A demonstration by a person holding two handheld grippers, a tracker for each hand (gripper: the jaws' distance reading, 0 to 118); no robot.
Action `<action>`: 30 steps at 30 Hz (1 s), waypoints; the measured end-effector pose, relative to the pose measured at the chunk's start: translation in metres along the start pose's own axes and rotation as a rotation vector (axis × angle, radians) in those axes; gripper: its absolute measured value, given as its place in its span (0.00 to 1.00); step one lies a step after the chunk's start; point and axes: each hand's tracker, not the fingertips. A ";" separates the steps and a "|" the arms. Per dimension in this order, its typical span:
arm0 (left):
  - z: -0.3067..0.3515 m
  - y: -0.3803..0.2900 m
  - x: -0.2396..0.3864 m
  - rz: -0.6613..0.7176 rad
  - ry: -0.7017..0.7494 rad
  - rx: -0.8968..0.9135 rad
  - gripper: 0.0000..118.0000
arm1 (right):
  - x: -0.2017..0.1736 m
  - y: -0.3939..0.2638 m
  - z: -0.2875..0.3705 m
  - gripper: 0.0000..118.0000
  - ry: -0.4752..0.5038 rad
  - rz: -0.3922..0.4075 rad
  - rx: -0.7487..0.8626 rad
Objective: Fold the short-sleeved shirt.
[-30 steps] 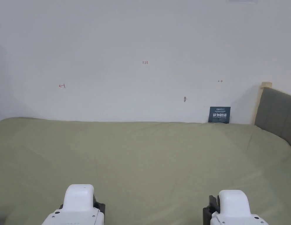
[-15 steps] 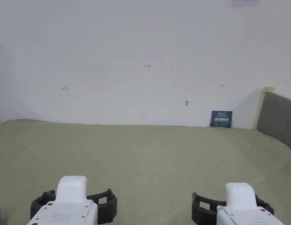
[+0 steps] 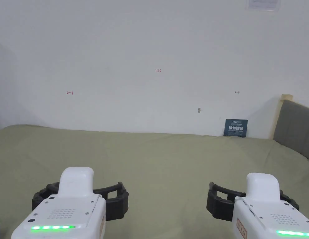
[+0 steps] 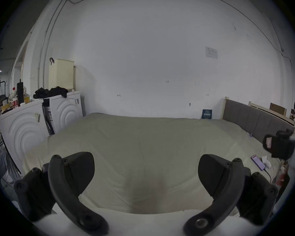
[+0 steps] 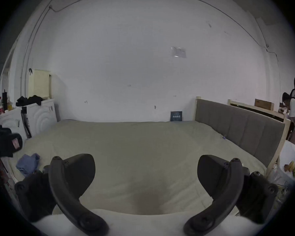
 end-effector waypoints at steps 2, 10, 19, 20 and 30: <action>0.001 0.004 0.000 0.005 -0.003 0.006 1.00 | 0.002 -0.002 0.002 1.00 0.022 -0.012 0.003; 0.001 0.005 0.000 0.011 0.004 -0.008 1.00 | 0.009 0.000 0.007 1.00 0.077 -0.051 -0.024; 0.000 0.004 0.002 0.009 0.004 -0.025 1.00 | 0.019 0.010 0.007 1.00 0.064 -0.057 -0.047; -0.001 0.004 0.002 0.008 0.003 -0.027 1.00 | 0.019 0.011 0.007 1.00 0.065 -0.059 -0.051; 0.000 0.005 0.005 -0.010 0.003 -0.029 1.00 | 0.022 0.013 0.006 1.00 0.102 -0.078 -0.104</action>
